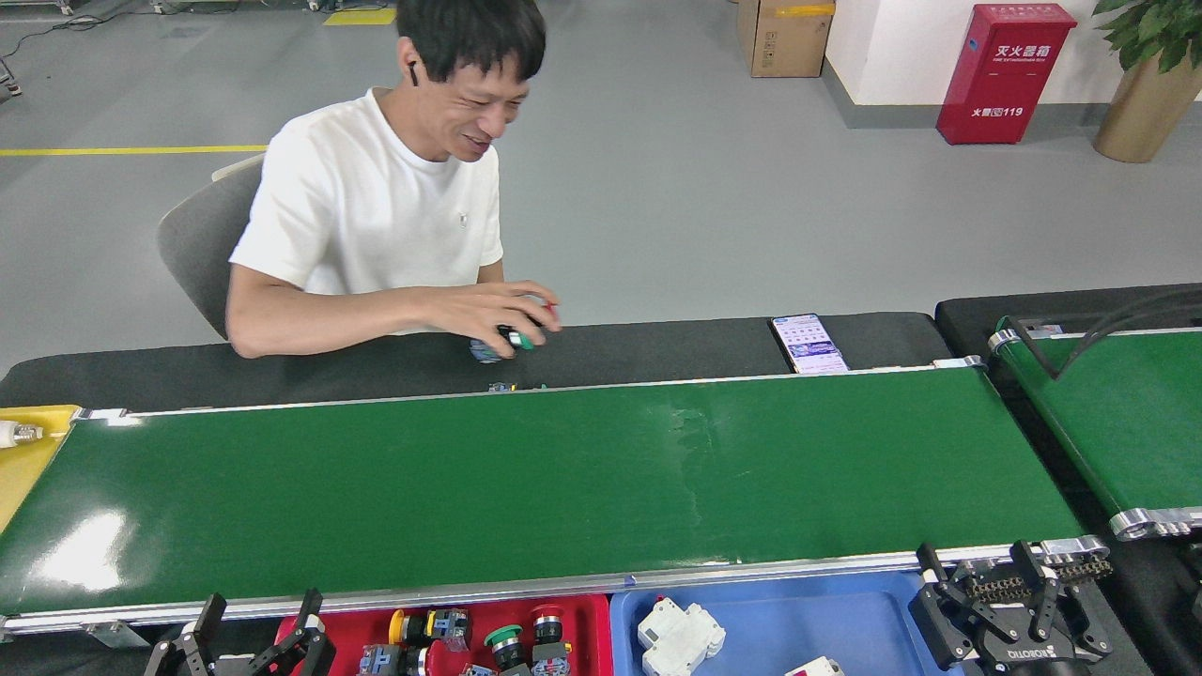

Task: Pick switch part from conveyor to tray

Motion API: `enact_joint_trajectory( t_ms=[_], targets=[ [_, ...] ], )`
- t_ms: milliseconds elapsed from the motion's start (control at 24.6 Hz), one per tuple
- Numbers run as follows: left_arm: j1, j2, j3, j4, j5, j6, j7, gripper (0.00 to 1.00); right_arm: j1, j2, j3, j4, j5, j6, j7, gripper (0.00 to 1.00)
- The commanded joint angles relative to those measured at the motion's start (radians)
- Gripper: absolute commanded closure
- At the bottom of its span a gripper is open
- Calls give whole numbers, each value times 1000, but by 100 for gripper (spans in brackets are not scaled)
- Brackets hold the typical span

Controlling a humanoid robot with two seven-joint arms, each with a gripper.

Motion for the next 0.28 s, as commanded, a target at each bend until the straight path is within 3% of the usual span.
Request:
enact_joint_trajectory(
  t_ms=[0,244],
  targets=[
    [-6,17,1,-14,4,-2,3,0,-3,-1,-11,-15,-4,-3,-3,0],
    [0,28,36,-12,7,-8,-12,0,24,0,-17,-15,-16,-57,-5,0]
  ],
)
